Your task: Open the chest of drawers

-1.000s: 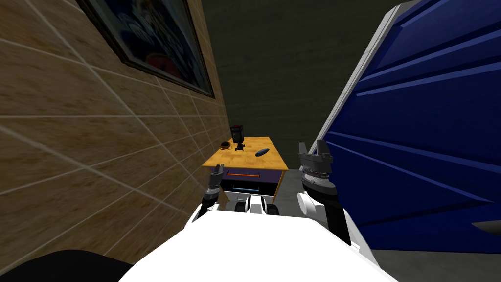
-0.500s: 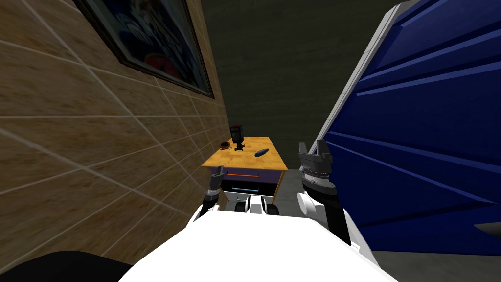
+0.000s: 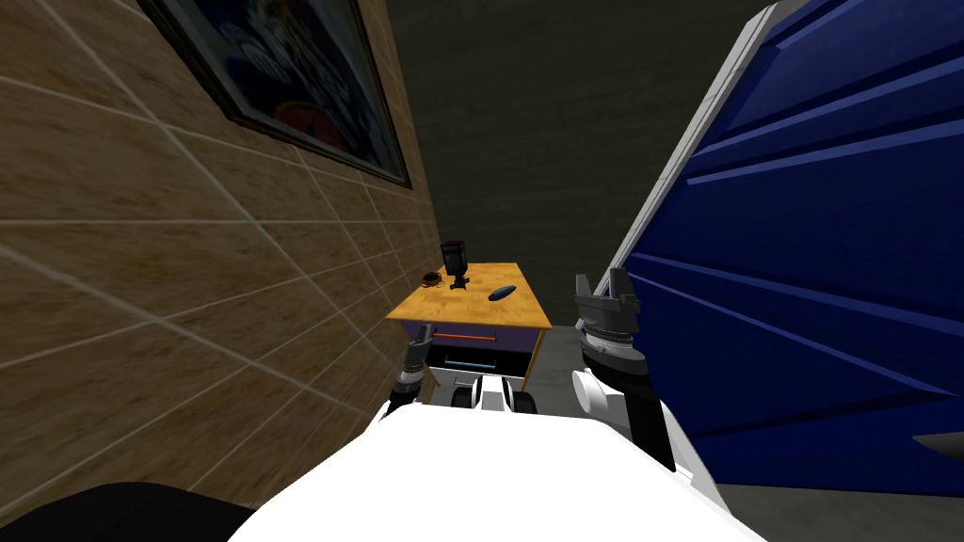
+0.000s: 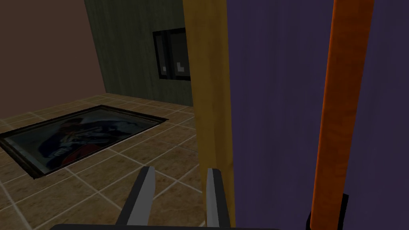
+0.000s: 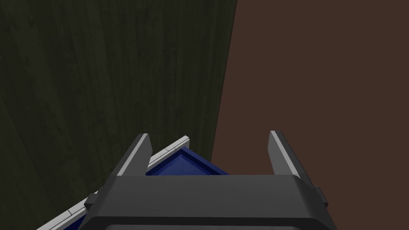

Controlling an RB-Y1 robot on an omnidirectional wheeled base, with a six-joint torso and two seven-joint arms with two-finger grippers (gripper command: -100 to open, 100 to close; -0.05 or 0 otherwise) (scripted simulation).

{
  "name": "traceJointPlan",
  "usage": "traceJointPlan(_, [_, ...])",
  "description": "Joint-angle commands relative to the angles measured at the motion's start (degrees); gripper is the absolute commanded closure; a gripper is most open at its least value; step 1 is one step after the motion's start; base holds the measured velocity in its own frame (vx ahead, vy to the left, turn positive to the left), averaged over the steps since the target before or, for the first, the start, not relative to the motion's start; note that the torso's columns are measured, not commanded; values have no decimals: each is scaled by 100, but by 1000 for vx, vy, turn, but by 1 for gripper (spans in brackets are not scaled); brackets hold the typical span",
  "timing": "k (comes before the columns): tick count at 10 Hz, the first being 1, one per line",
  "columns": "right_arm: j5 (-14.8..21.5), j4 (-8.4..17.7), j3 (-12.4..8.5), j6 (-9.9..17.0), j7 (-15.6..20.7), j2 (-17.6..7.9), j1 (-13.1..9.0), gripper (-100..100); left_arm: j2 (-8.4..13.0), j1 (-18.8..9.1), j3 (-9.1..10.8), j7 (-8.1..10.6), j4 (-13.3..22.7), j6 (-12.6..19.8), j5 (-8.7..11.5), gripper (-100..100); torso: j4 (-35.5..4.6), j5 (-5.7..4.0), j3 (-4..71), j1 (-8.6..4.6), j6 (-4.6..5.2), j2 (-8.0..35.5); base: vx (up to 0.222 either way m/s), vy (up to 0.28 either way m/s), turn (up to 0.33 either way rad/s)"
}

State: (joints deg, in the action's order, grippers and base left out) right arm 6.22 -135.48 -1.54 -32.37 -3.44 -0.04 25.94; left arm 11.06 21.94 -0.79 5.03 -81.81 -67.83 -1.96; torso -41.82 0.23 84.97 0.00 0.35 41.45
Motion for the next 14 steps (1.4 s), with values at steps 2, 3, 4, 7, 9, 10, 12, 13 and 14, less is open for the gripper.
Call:
traceJointPlan(2, [0,0,0,0,0,0,0,0,-38,-59,-67,-52,441,-191,-58,-100,-5,-1,10,12,-5,-10,4,-15,2])
traceJointPlan(3, [0,0,0,0,0,0,0,0,-50,-107,-86,-76,602,-379,-80,-100,0,7,1,14,0,-9,0,0,0])
traceJointPlan(4, [0,0,0,0,0,0,0,0,-50,-107,-86,-76,706,-379,-80,-100,15,22,-3,20,-3,-5,0,0,0])
traceJointPlan(7, [0,0,0,0,0,0,0,0,-67,-155,-104,-99,966,-561,-102,-100,25,31,-22,14,-13,18,-1,-2,6])
traceJointPlan(9, [0,0,0,0,0,0,0,0,-67,-155,-104,-99,966,-561,-102,-100,22,28,-22,10,-10,20,2,2,-7])
traceJointPlan(10, [0,0,0,0,0,0,0,0,-67,-155,-104,-99,966,-561,-102,-100,19,26,-21,10,-11,19,0,0,0])
traceJointPlan(12, [0,0,0,0,0,0,0,0,-89,-201,-122,-122,1217,-738,-123,-100,25,30,-22,7,-11,18,-5,-8,23])
traceJointPlan(13, [0,0,0,0,0,0,0,0,-118,-245,-139,-144,1422,-907,-143,-100,25,30,-23,7,-11,19,-4,-7,17])
traceJointPlan(14, [0,0,0,0,0,0,0,0,-118,-245,-139,-144,1460,-907,-143,-100,24,30,-22,7,-9,18,-6,-10,27])
